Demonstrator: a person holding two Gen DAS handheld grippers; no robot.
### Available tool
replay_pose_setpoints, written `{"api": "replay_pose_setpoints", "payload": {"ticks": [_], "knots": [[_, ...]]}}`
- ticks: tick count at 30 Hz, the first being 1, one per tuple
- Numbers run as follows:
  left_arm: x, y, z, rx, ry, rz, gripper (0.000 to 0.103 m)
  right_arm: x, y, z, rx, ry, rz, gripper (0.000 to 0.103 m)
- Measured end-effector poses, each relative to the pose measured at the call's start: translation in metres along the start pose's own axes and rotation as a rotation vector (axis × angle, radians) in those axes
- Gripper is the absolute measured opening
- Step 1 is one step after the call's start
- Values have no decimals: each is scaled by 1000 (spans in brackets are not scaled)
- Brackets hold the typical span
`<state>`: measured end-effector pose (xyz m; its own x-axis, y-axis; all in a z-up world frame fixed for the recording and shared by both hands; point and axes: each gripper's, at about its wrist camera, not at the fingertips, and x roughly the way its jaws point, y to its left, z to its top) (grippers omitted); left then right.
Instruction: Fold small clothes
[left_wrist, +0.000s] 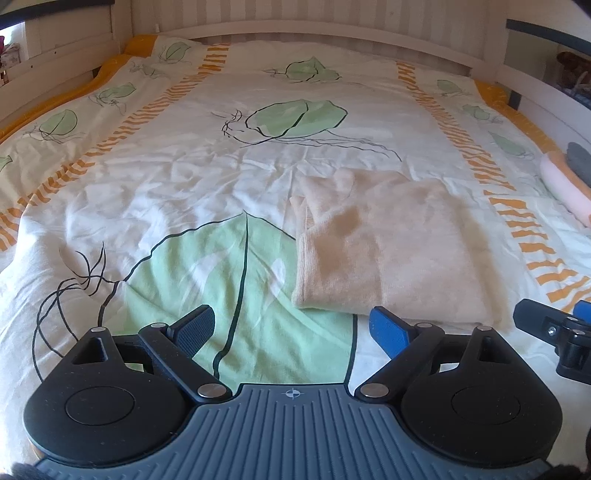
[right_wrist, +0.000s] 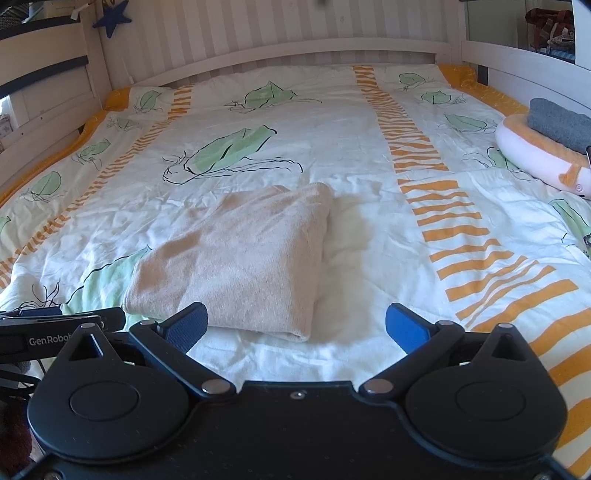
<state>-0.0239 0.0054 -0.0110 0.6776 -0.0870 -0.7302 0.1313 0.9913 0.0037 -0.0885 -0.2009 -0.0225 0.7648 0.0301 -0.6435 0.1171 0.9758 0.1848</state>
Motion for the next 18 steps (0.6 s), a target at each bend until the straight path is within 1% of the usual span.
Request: {"api": "replay_pose_setpoints", "payload": {"ticks": [18], "knots": [[6, -1, 3, 16, 27, -6, 91, 7, 1, 3, -6, 29, 2, 102]]}}
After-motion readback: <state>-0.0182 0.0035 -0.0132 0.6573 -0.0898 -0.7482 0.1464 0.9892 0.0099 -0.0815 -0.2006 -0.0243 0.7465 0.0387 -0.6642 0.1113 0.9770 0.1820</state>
